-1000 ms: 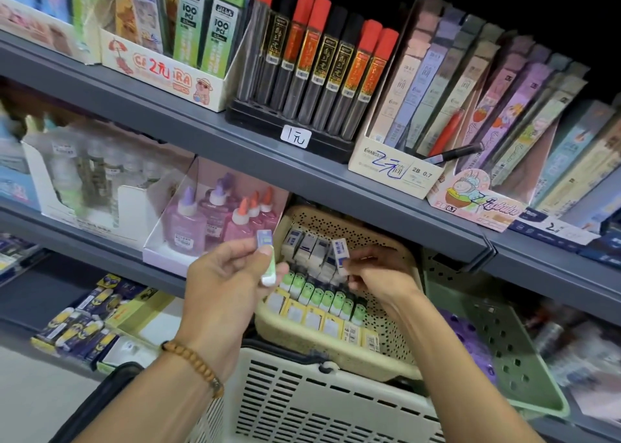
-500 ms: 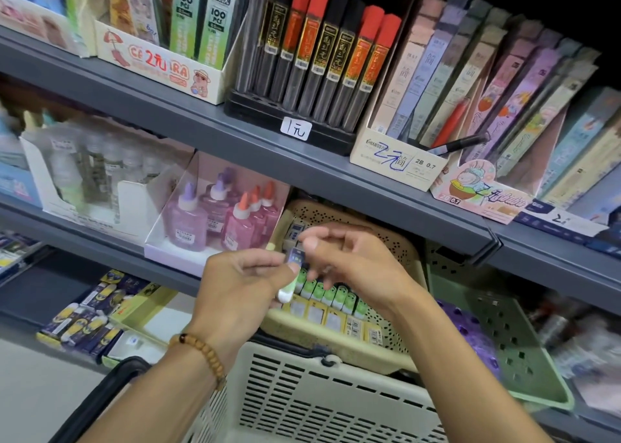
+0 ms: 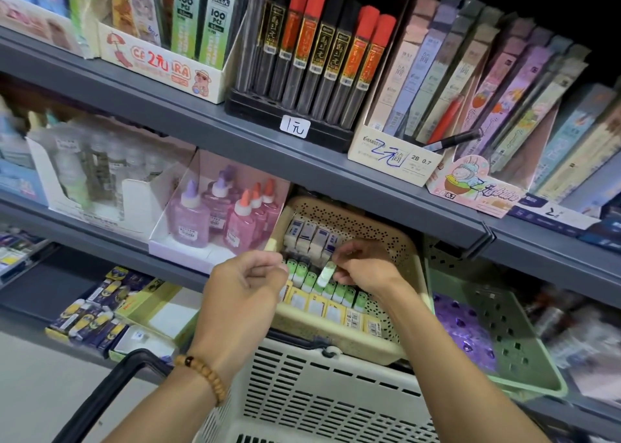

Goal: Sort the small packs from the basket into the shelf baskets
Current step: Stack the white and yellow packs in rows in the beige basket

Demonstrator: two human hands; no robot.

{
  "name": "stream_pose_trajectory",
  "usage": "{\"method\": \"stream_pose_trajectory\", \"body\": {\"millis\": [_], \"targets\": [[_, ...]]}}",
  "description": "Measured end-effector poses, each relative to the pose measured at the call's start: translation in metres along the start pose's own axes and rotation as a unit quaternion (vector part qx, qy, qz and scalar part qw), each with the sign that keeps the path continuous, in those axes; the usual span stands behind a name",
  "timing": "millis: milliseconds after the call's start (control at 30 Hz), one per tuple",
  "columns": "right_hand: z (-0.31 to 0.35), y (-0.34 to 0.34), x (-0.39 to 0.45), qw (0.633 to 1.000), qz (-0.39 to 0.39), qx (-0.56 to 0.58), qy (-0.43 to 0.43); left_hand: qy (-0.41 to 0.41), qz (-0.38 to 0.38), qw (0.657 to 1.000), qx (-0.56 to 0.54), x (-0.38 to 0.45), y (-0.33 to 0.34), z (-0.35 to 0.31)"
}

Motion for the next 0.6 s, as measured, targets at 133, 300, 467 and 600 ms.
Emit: {"method": "stream_pose_trajectory", "body": {"millis": [133, 300, 467, 600], "targets": [[-0.002, 0.016, 0.01, 1.0, 0.011, -0.008, 0.02, 0.006, 0.002, 1.0, 0.012, -0.004, -0.003, 0.002], [-0.005, 0.018, 0.01, 0.998, 0.007, -0.062, -0.005, 0.009, 0.013, 0.999, 0.032, -0.009, -0.002, 0.003], [-0.005, 0.017, 0.005, 0.996, 0.014, -0.078, -0.042, 0.015, 0.029, 0.999, 0.036, -0.015, 0.002, 0.002], [-0.001, -0.004, -0.001, 0.99, -0.045, -0.113, -0.073, 0.018, 0.036, 0.998, 0.046, -0.022, 0.003, 0.0]]}}
Point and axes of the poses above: each hand's wrist, its own x-axis towards the middle knuckle, its own y-axis out of the palm, z = x × y, the point moved 6 cm from there along x, towards the middle knuckle, and after that the axes turned 4 degrees about -x, right-handed, at the moved point
